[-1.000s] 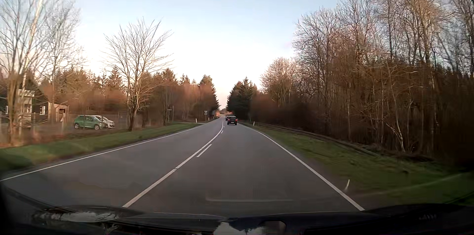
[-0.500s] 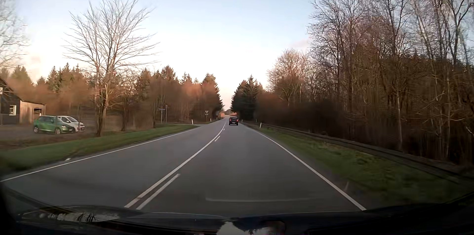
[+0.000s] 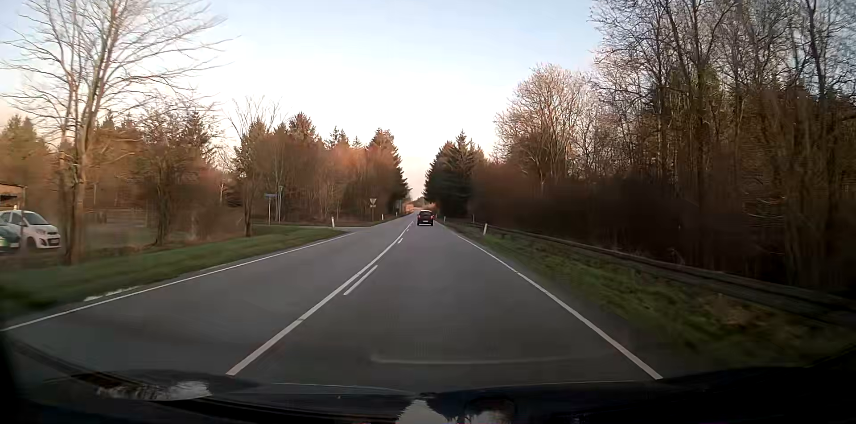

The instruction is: Follow the waypoints while adhering to traffic rules and regulations

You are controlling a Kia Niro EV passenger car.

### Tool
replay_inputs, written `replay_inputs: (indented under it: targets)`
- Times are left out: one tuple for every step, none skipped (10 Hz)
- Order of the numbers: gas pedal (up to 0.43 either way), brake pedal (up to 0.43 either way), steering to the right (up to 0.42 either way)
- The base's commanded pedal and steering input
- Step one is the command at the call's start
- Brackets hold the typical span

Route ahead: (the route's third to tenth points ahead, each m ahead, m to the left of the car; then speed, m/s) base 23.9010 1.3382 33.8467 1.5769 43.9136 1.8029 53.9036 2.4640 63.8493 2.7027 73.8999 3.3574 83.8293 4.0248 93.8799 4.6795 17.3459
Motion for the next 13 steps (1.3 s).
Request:
replay_inputs:
  targets:
    - [0.35, 0.0, -0.008]
    - [0.35, 0.0, -0.012]
    - [0.35, 0.0, -0.015]
    - [0.35, 0.0, -0.016]
    - [0.339, 0.0, -0.014]
    - [0.319, 0.0, -0.013]
    - [0.287, 0.0, -0.012]
    - [0.28, 0.0, -0.011]
    - [0.268, 0.0, -0.008]
    - [0.268, 0.0, -0.005]
    - [0.268, 0.0, -0.004]
    - [0.268, 0.0, -0.003]
    - [0.268, 0.0, -0.003]
